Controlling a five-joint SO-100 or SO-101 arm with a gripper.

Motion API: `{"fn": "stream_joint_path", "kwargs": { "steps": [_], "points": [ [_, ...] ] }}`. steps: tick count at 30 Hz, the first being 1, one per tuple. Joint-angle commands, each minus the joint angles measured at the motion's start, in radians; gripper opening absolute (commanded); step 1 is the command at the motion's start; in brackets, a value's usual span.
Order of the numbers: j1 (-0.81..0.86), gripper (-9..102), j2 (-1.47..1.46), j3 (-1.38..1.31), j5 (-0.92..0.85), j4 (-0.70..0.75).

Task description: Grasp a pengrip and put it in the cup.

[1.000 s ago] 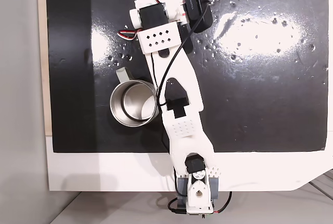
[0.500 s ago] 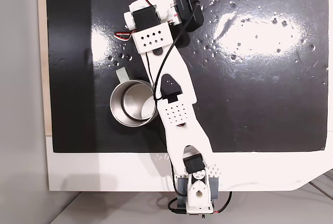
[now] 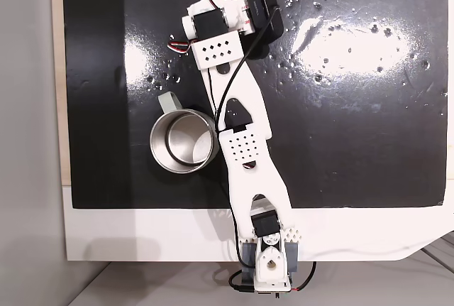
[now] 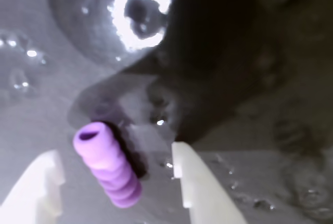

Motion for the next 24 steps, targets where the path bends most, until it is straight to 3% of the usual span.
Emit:
{"fn": "stream_joint_path", "kwargs": {
  "steps": [1,17,24],
  "points": [
    [0.0,20,0.0,-0.058,-0.012,-0.029],
    [-0.035,11,-0.089,-0.057,-0.029,-0.08],
    [-0.055,1,-0.104,-0.057,-0.014,-0.101]
  ]
}}
